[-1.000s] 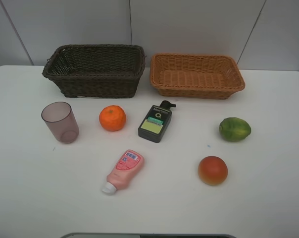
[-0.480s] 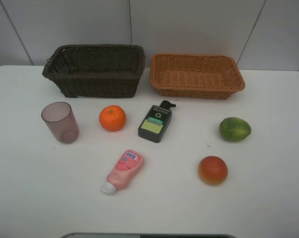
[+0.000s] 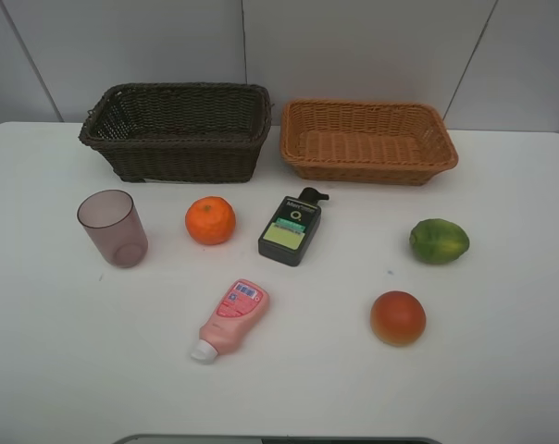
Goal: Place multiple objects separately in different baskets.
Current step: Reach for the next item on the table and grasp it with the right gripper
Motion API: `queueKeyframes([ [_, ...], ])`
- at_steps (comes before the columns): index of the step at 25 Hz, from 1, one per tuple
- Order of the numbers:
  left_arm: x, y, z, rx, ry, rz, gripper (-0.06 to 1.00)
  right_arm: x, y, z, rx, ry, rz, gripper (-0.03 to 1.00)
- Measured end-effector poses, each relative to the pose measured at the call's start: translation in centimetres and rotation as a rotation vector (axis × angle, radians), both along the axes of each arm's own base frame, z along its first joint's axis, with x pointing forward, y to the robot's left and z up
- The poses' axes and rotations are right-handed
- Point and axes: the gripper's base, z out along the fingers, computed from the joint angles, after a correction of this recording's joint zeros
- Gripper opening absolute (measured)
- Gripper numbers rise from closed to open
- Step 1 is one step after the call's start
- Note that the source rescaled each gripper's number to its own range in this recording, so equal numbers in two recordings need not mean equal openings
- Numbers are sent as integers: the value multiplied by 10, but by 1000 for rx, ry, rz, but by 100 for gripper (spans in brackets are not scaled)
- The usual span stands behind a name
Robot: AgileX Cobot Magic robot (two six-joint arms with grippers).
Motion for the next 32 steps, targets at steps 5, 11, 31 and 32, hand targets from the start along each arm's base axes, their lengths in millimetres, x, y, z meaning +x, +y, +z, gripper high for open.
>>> queueKeyframes([
  [5,0,0,0,0,0,0,96,0,0,0,0,0,0,71],
  [11,0,0,0,0,0,0,96,0,0,0,0,0,0,71],
  [31,0,0,0,0,0,0,96,9,0,8,1,49,0,71],
  [32,0,0,0,0,0,0,96,14,0,12,1,68,0,71],
])
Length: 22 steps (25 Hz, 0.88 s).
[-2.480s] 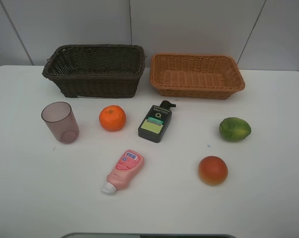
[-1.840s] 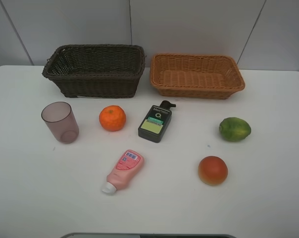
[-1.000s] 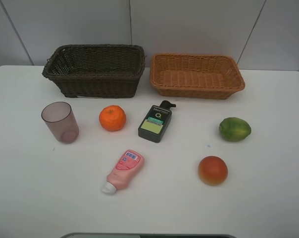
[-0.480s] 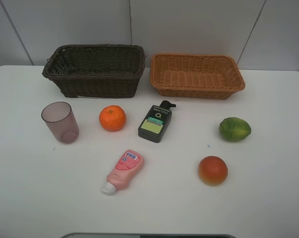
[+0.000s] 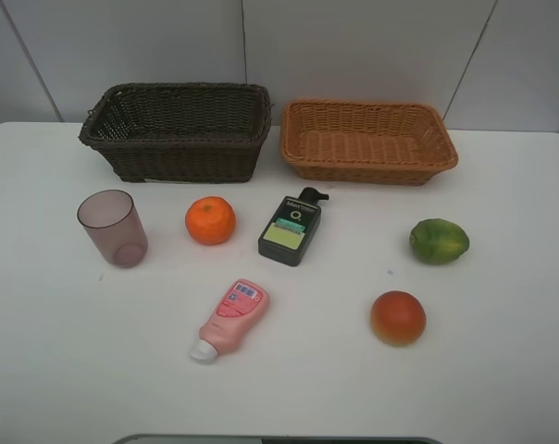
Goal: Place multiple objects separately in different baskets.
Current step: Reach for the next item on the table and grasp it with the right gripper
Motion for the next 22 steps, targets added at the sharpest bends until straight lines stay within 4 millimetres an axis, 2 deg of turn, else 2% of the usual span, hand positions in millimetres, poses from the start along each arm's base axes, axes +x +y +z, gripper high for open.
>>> queueKeyframes([
  [7,0,0,0,0,0,0,96,52,-1,33,6,185,1,71],
  [10,0,0,0,0,0,0,96,78,-1,39,7,260,2,71],
  [12,0,0,0,0,0,0,96,98,-1,37,8,318,3,71],
  [17,0,0,0,0,0,0,96,140,-2,17,10,452,6,71],
  [22,0,0,0,0,0,0,96,174,0,-4,35,540,13,71],
])
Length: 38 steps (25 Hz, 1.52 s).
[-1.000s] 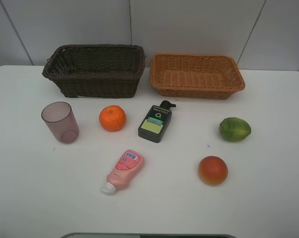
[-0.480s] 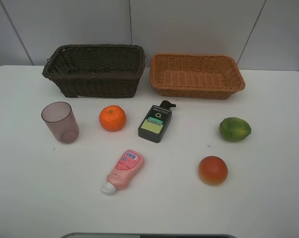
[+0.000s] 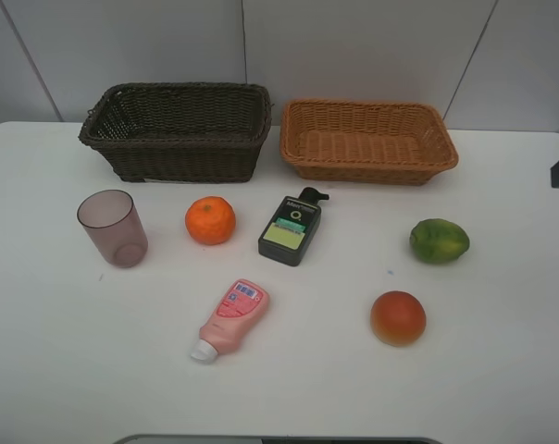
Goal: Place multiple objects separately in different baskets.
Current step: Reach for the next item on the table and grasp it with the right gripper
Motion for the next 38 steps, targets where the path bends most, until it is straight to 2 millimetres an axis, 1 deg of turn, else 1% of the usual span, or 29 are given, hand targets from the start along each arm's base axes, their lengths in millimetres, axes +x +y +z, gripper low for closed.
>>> queueKeyframes([
  [5,0,0,0,0,0,0,96,26,3,-23,54,75,-10,71],
  [7,0,0,0,0,0,0,96,35,4,-31,57,97,-9,71],
  [10,0,0,0,0,0,0,96,50,11,-37,57,132,20,72],
  [11,0,0,0,0,0,0,96,56,15,-40,59,143,28,76],
  [14,0,0,0,0,0,0,96,74,26,-47,61,179,55,93],
  [16,0,0,0,0,0,0,96,88,35,-55,64,211,65,99],
  [20,0,0,0,0,0,0,96,112,50,-74,70,274,54,100],
  [23,0,0,0,0,0,0,96,126,54,-88,64,318,18,100],
  [27,0,0,0,0,0,0,96,134,56,-107,68,369,-38,100],
  [32,0,0,0,0,0,0,96,139,57,-121,69,390,-53,100],
  [34,0,0,0,0,0,0,96,140,56,-125,61,396,-50,100],
  [38,0,0,0,0,0,0,96,141,54,-126,25,389,-33,100],
])
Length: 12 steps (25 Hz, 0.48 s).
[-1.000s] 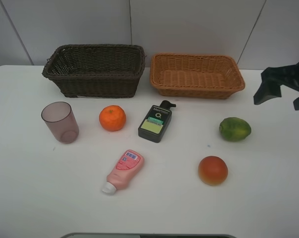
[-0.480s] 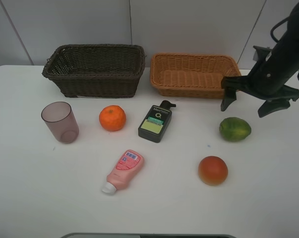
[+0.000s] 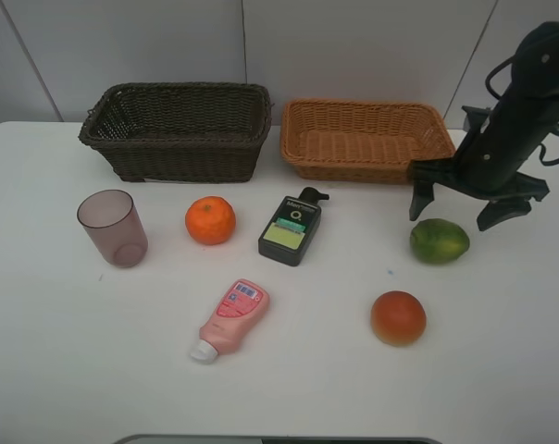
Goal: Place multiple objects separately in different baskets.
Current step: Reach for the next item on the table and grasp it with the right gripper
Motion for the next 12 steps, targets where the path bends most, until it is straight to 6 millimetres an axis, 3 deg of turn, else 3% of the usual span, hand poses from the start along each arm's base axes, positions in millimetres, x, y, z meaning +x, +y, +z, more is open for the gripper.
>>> queueKeyframes([
  [12,0,0,0,0,0,0,96,4,0,-15,14,21,-17,100],
])
